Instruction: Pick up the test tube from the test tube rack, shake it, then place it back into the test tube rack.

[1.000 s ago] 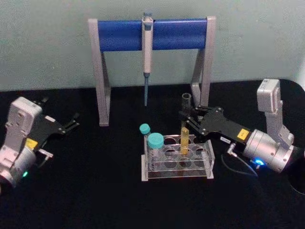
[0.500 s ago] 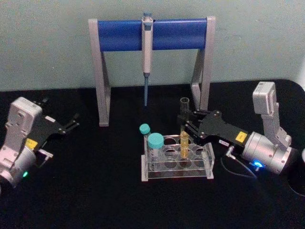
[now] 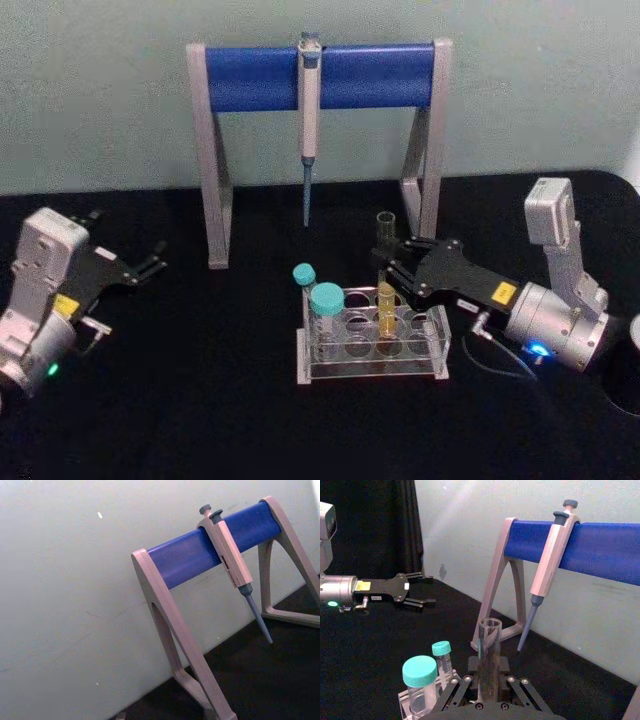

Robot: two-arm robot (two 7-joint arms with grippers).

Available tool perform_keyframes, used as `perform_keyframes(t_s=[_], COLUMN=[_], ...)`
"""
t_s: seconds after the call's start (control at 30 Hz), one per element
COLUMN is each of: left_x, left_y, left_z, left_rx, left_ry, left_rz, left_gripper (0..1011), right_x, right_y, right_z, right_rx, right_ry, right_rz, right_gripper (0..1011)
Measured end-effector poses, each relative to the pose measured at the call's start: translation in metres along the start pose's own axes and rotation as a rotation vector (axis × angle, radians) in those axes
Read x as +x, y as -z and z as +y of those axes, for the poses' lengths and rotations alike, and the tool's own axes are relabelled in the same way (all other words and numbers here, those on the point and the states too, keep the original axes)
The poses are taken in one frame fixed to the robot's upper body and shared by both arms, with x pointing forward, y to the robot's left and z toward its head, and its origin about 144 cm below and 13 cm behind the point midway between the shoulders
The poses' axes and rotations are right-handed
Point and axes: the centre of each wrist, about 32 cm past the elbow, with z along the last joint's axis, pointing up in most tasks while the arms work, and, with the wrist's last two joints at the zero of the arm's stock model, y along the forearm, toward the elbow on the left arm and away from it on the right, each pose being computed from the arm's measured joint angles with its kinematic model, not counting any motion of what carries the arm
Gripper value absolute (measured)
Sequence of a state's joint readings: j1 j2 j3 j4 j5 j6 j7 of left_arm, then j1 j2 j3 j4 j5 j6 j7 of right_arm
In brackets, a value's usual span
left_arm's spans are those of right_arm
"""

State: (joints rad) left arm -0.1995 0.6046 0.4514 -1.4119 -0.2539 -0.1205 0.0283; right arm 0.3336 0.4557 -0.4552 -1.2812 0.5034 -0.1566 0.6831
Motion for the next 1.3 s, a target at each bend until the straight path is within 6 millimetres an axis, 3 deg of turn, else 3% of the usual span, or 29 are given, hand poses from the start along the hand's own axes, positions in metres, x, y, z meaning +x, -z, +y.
perform_keyframes(t_s=[1.03, 1.17, 1.3], left_x=[0.0, 0.0, 0.0], left_y=[0.0, 0.0, 0.0], left_z=[0.0, 0.0, 0.0], left_rx=[0.0, 0.0, 0.0], left_ry=[0.0, 0.0, 0.0], left_rz=[0.0, 0.0, 0.0], left_gripper=[1001, 1001, 1001], right_x=[-0.0002, -0.0001, -0.0001], right_y=[-0.0004, -0.0005, -0.0005], right_z=[-0.0001, -0.0002, -0.0002], right_rx=[-0.003, -0.003, -0.002], right_ry=[0.0, 0.0, 0.0], right_rz=[-0.003, -0.003, -0.003], right_gripper=[238, 322, 475])
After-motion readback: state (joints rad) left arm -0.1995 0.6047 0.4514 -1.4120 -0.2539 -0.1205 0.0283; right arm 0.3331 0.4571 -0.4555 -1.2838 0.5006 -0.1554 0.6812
